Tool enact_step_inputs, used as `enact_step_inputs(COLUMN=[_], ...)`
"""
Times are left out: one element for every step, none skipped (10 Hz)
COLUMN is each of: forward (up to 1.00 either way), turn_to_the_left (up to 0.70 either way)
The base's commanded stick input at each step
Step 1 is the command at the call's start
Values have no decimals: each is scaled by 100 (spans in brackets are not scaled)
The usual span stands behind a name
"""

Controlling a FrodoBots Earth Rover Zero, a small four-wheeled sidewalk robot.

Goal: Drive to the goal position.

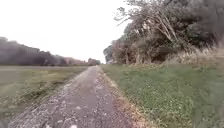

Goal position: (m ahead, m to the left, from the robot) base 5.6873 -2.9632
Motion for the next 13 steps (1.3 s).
enact_step_inputs(forward=[70,70,70,70,70,70,70,70,70,70,70,70,70], turn_to_the_left=[14,14,14,14,14,14,14,14,14,14,14,14,14])
